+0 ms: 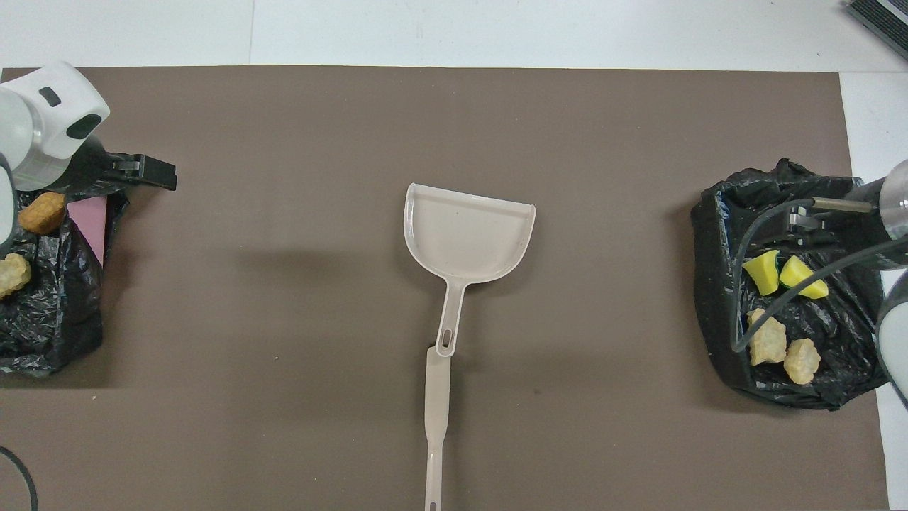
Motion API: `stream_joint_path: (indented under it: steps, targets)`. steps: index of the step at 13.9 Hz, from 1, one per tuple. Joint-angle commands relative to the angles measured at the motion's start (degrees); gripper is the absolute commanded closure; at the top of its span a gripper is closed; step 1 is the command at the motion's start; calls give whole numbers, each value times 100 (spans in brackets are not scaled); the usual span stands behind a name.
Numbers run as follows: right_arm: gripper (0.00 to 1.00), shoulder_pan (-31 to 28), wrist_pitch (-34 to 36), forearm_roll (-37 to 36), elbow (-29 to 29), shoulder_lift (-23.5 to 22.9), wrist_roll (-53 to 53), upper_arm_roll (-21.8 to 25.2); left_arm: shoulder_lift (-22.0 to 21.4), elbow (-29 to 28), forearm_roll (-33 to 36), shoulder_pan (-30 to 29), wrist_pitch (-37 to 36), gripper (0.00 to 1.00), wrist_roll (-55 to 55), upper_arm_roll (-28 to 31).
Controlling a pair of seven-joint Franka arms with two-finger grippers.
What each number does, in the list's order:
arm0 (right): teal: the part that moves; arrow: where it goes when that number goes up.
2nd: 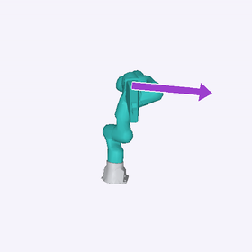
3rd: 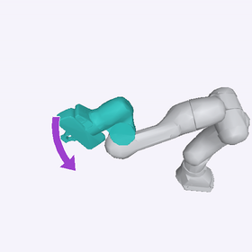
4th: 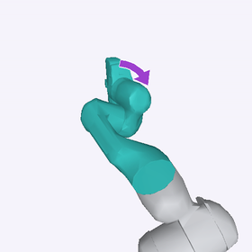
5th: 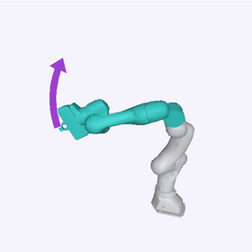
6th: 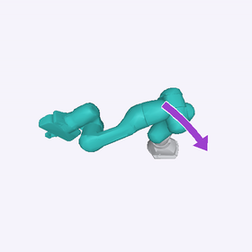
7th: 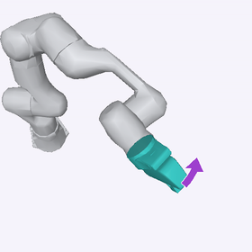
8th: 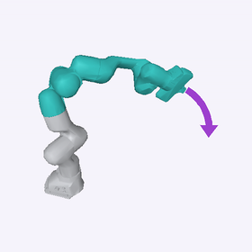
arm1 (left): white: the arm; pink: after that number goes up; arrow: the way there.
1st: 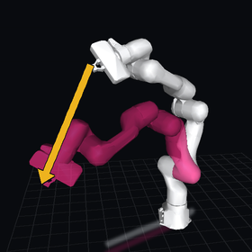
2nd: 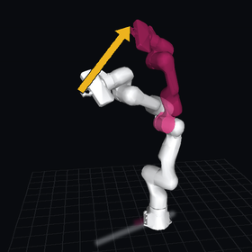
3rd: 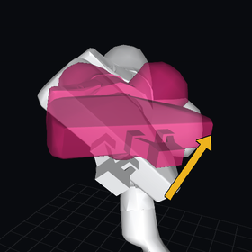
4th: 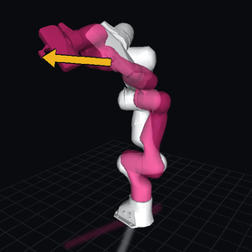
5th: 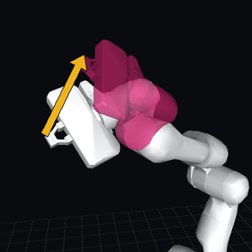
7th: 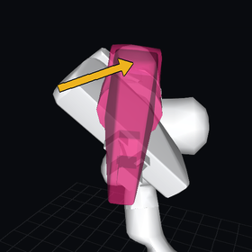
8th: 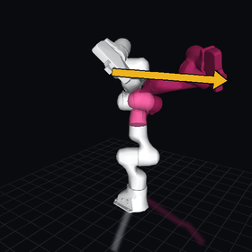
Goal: Sweep and dump trash in bin
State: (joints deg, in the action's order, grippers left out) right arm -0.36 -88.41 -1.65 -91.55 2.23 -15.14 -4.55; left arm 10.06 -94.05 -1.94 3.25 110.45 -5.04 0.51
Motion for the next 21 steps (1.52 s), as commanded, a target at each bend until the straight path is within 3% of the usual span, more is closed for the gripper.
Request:
stream_joint_path:
  steps: [1, 6, 11, 21]
  targets:
    - [0, -52, 25, 103, 102, -56, 151, 16, -311, 18, 158, -17, -462, 0, 11, 98]
    - [0, -52, 25, 103, 102, -56, 151, 33, -408, 563, 150, -52, -1736, 0, 20, 239]
    - [0, -52, 25, 103, 93, -56, 151, 42, -1084, 11, 185, -43, -1905, 0, 99, 222]
    - [0, -35, 25, 94, 93, -47, 143, 42, -1015, 835, 185, -35, -3046, 0, 90, 222]
